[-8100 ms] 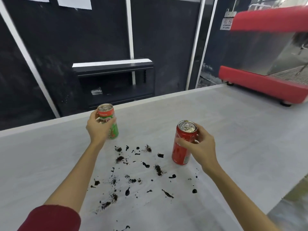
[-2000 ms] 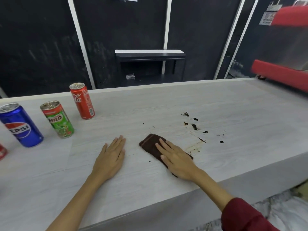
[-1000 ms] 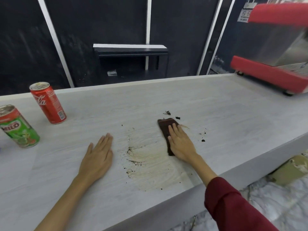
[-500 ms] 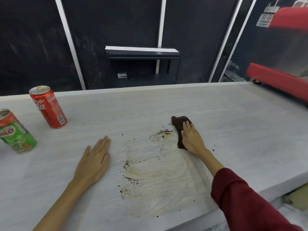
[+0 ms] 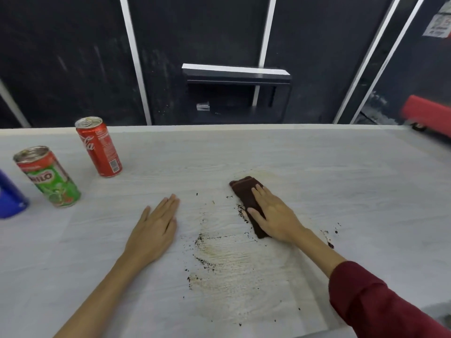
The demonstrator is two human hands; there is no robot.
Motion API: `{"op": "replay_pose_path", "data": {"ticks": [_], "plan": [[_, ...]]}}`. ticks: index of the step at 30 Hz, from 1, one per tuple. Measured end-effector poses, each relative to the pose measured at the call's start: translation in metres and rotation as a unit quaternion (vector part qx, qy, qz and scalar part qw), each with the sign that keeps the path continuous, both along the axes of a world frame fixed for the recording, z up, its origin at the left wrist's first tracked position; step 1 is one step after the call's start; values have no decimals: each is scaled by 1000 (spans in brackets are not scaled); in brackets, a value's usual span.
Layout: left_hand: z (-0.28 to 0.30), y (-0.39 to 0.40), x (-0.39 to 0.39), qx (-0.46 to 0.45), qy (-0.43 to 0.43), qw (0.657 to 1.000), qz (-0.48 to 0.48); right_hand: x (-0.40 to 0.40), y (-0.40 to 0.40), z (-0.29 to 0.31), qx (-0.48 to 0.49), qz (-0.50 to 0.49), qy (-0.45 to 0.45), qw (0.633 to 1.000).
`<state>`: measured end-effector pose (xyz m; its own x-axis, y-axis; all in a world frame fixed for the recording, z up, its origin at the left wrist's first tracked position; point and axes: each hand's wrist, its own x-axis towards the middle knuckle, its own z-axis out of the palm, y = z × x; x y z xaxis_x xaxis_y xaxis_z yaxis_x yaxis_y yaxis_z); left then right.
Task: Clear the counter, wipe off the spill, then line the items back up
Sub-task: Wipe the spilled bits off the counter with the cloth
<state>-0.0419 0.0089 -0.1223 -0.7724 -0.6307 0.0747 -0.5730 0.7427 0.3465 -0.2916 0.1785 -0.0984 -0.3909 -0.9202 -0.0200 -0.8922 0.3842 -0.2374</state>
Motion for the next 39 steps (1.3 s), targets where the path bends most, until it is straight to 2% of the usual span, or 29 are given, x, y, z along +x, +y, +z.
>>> {"op": "replay_pose_path", "data": {"ticks": [4,8,12,14,17,21,26,29,32,36,39], "plan": [[3,-3,3,19,5,1000,-1,0,-53,1,18,-16,15,1000],[4,-17,27,25,20,999,33,35,-84,-6,37,40,8,998],[1,-19,35,20,24,999,35,76,-52,-7,-16,142,11,990],[0,-17,33,18,33,999,38,79,-24,-6,-32,157,3,987],[0,-16,34,18,37,998,40,58,-4,-3,-31,110,2,993],[1,-17,33,24,44,998,37,49,-43,1,5,30,-13,999],[3,-19,34,29,37,998,31,113,-64,5,32,81,-68,994],[4,-18,36,28,23,999,22,145,-37,6,33,95,-88,991],[6,-8,44,31,6,999,13,154,2,1,1,104,-59,993],[3,19,66,25,-8,1000,-17,132,39,-3,-26,18,-14,999],[2,24,75,32,6,999,-33,129,28,0,-15,-62,-23,998]]}}
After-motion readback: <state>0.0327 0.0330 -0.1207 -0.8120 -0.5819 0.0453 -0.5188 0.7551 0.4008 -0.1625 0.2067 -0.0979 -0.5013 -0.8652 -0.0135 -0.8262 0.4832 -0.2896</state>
